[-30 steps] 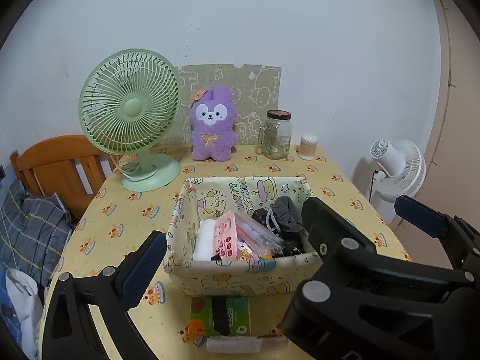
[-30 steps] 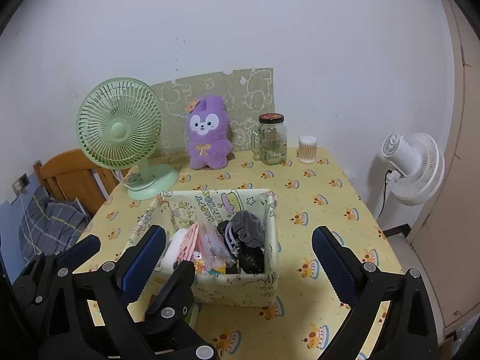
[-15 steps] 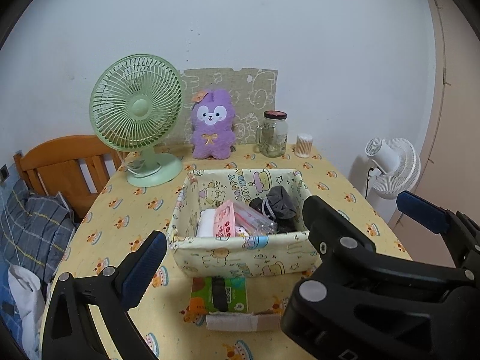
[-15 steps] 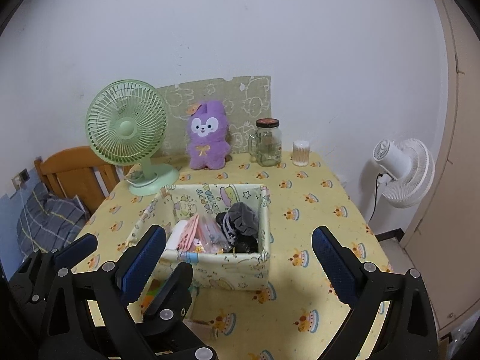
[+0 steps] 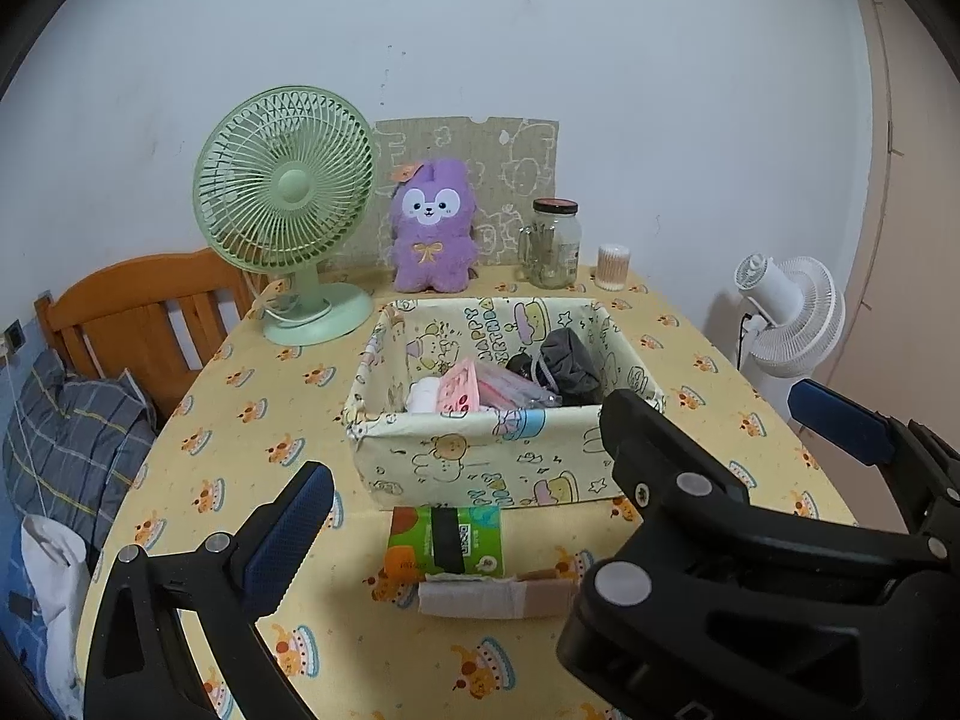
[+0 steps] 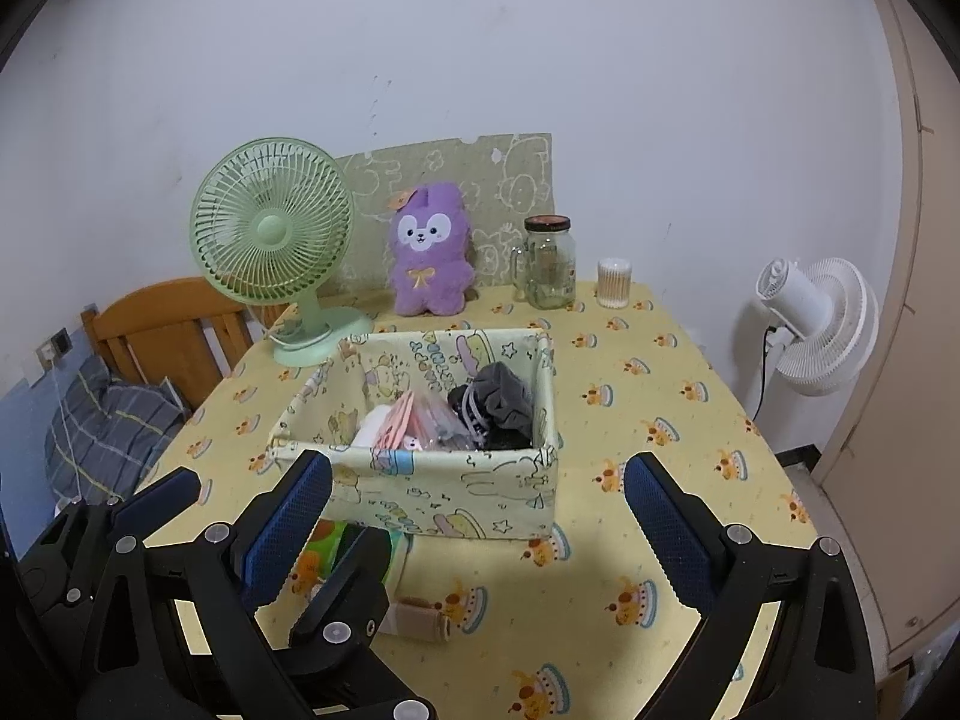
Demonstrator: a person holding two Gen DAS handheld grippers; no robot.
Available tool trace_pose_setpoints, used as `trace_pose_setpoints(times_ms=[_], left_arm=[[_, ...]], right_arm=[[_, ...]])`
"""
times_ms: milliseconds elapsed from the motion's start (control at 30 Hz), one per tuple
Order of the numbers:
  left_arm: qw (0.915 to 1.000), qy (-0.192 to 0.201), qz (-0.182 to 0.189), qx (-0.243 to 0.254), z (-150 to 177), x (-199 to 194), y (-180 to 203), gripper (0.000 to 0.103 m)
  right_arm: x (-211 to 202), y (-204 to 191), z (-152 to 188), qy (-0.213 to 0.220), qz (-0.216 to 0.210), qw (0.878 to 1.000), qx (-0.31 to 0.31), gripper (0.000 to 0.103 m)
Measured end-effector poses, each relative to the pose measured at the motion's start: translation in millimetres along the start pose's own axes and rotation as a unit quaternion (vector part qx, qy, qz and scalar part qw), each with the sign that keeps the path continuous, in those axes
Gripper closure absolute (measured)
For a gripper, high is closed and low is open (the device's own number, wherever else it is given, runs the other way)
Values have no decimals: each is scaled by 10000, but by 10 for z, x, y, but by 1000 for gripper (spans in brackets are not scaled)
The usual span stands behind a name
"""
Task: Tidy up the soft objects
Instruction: 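Withdraw both tools from the box toward the green tissue pack and white towel, then grasp the green tissue pack with the left tool while the right tool approaches the white towel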
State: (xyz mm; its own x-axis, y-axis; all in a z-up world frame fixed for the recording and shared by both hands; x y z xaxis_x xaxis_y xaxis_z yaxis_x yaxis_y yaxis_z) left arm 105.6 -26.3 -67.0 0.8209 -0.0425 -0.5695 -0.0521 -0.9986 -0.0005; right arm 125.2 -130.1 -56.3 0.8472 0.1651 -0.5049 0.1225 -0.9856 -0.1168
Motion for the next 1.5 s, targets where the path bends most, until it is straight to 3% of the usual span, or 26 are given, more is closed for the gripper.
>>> trace_pose_setpoints(times_ms=[433, 1033, 1500], left_arm=[[9995, -186, 235, -36, 239, 110, 29, 2], [9974, -718, -76, -4, 588, 544, -171, 3], [9945, -1042, -96, -47, 644, 881, -212, 10]], right_arm=[[56, 16, 221, -105, -5, 9999, -19, 4], [510, -54, 659, -755, -65, 9971, 89, 4], [821, 14, 711, -1054, 20, 9943, 141, 4]])
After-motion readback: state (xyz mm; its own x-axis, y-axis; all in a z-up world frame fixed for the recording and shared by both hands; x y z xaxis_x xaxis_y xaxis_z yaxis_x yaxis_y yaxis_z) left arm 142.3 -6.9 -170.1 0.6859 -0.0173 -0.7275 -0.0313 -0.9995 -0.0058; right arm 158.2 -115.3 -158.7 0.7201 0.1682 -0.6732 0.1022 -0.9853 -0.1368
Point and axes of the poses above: each gripper's, at about its wrist camera, not at the fingertips, and x roughly the way its jaws point, y to its right, z to its underside, the point moved 4 cm from there along x, roughly the way its jaws point
